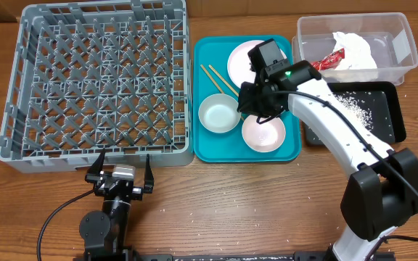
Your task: Sort waste into correct bins and load items into the dishwasher
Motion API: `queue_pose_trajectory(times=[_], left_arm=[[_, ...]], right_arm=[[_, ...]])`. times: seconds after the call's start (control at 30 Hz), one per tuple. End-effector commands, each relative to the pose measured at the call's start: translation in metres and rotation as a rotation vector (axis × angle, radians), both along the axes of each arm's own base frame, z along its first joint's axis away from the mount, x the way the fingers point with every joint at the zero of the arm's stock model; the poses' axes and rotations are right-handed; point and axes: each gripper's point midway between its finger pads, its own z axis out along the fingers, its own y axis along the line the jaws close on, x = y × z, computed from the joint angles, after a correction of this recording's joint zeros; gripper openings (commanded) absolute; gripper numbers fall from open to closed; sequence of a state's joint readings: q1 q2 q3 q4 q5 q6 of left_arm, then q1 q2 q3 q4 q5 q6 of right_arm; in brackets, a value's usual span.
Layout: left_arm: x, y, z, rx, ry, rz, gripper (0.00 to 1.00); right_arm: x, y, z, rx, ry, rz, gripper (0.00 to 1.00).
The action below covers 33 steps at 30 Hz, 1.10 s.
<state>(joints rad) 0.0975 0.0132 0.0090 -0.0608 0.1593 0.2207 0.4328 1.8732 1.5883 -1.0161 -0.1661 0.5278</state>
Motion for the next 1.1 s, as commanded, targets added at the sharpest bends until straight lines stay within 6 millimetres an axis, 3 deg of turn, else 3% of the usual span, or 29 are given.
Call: queue_pose_trajectory(times=[0.0, 0.13, 0.4, 0.73, 0.93, 1.07], left_arm=[[0.000, 0.000, -0.001, 0.016, -0.003, 0.003, 1.00], [0.000, 0.000, -0.001, 0.016, -0.003, 0.003, 1.00], [0.000, 0.000, -0.001, 0.016, -0.003, 0.003, 1.00], [0.000, -0.003, -0.001, 0.000, -0.003, -0.016, 1.00], [0.000, -0.003, -0.001, 0.000, -0.003, -0.012, 1.00], [-0.002, -0.013, 0.004, -0.002, -0.016, -0.072, 1.00]], right_arm=[[0.020, -0.017, 0.035, -0.046, -0.081, -0.075, 0.19], [0.020, -0.017, 0.053, -0.040, -0.090, -0.077, 0.20], [0.015, -0.001, 0.041, -0.018, -0.080, -0.061, 0.25], [0.036, 0.002, 0.014, -0.015, -0.142, -0.098, 0.30], [0.036, 0.003, -0.027, -0.072, -0.074, -0.041, 0.30], [0.038, 0.003, -0.031, -0.081, -0.079, -0.014, 0.31]])
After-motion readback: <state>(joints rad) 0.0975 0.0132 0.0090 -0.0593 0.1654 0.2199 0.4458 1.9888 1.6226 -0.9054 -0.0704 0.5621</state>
